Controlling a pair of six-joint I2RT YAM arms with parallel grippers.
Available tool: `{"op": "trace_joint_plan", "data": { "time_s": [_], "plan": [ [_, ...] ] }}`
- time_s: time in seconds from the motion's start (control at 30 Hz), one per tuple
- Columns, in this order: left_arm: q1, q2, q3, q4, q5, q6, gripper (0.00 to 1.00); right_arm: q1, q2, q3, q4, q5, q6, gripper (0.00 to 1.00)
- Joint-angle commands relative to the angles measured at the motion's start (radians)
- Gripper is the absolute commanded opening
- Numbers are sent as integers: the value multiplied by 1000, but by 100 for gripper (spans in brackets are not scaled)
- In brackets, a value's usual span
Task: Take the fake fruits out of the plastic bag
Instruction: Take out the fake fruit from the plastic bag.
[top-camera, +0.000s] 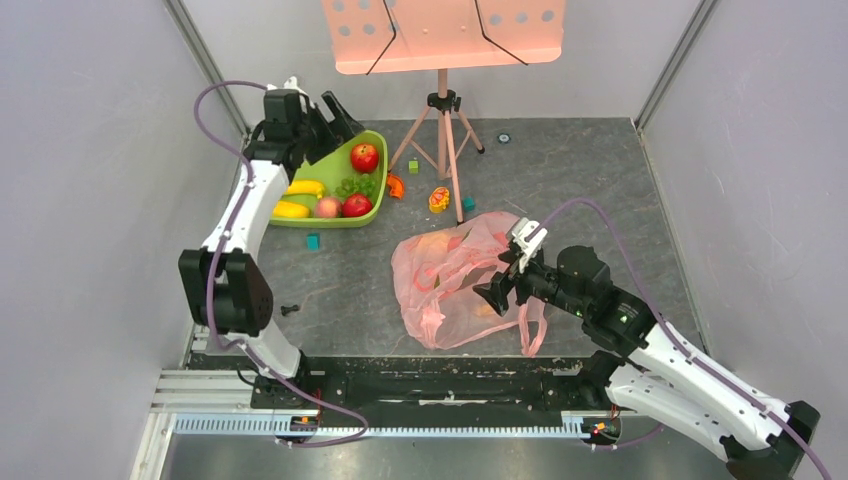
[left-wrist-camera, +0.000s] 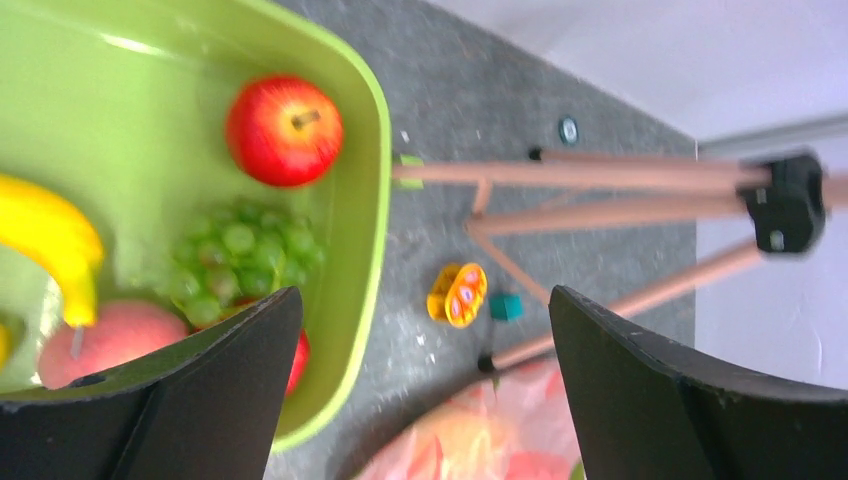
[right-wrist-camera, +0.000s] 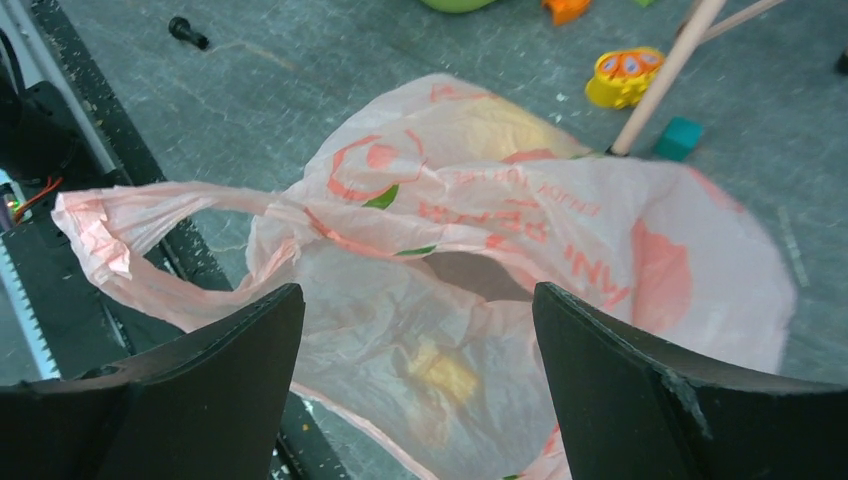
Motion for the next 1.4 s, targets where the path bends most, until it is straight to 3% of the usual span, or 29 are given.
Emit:
{"op": "trace_joint_plan", "data": {
  "time_s": [0.0, 0.27, 0.53, 0.8, 1.13, 1.37],
  "plan": [
    [-83, -122, -150, 77, 47, -24, 97, 2, 13, -62, 82, -64, 90, 85],
    [-272, -179, -331, 114, 1, -8, 91, 21, 51, -148, 118, -143, 128, 69],
    [-395, -173, -459, 154, -30, -16, 85, 45, 125, -209, 265, -74, 194, 52],
    [-430, -194, -599, 204, -70, -27, 76, 60, 284, -205, 421, 20, 229, 50],
    [-443, -117, -590, 207, -97, -11, 74, 86, 483, -140, 448, 119, 201, 50],
    [-458, -56, -569, 212, -100, -11, 72, 86, 560, -118, 541, 192, 204, 55]
  ]
}}
